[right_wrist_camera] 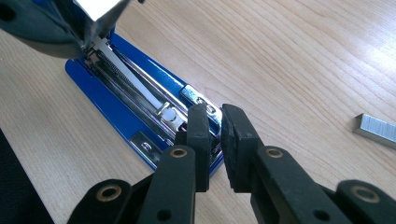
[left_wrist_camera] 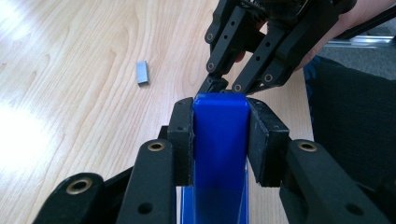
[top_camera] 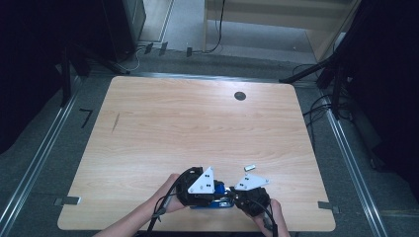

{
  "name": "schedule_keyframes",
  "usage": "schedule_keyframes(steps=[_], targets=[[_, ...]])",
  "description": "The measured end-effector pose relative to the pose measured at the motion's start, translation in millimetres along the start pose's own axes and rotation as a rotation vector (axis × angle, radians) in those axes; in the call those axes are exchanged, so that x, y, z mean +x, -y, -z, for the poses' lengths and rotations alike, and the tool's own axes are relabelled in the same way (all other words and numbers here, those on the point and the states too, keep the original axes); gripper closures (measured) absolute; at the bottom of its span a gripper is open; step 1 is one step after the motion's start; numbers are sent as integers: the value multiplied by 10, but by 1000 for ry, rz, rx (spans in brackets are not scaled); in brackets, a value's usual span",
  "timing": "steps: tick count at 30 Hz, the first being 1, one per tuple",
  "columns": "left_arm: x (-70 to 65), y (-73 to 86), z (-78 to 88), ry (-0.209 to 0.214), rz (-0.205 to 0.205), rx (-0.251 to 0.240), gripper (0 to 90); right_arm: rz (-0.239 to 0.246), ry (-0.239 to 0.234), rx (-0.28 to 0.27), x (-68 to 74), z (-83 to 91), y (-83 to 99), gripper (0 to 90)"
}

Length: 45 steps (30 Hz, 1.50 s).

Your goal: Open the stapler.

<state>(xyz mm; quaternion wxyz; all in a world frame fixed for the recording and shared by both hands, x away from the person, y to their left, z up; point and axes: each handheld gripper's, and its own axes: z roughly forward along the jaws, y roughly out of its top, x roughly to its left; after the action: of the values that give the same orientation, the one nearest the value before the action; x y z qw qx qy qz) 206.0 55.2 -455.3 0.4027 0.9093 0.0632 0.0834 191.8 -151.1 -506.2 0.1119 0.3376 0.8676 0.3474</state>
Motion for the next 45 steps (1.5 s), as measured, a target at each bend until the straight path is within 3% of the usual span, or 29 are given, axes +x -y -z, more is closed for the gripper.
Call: schedule_keyframes(steps=[18, 26, 27, 31, 40, 45], targets=[[-37, 25, 192, -23, -2, 12, 669, 3, 11, 5, 22, 6, -3, 835], [-23, 52, 278, -27, 25, 21, 669, 3, 23, 10, 5, 24, 8, 836], [-21, 58, 285, -28, 26, 19, 669, -30, 10, 4, -13, 22, 21, 836], [-39, 75, 323, -36, 25, 19, 669, -49, -4, -6, -34, 22, 35, 837], [-55, 103, 405, -42, 31, 35, 667, -11, 26, 5, 11, 26, 17, 839], [-52, 159, 486, -45, 51, 42, 665, -21, 29, 6, 15, 25, 16, 839]])
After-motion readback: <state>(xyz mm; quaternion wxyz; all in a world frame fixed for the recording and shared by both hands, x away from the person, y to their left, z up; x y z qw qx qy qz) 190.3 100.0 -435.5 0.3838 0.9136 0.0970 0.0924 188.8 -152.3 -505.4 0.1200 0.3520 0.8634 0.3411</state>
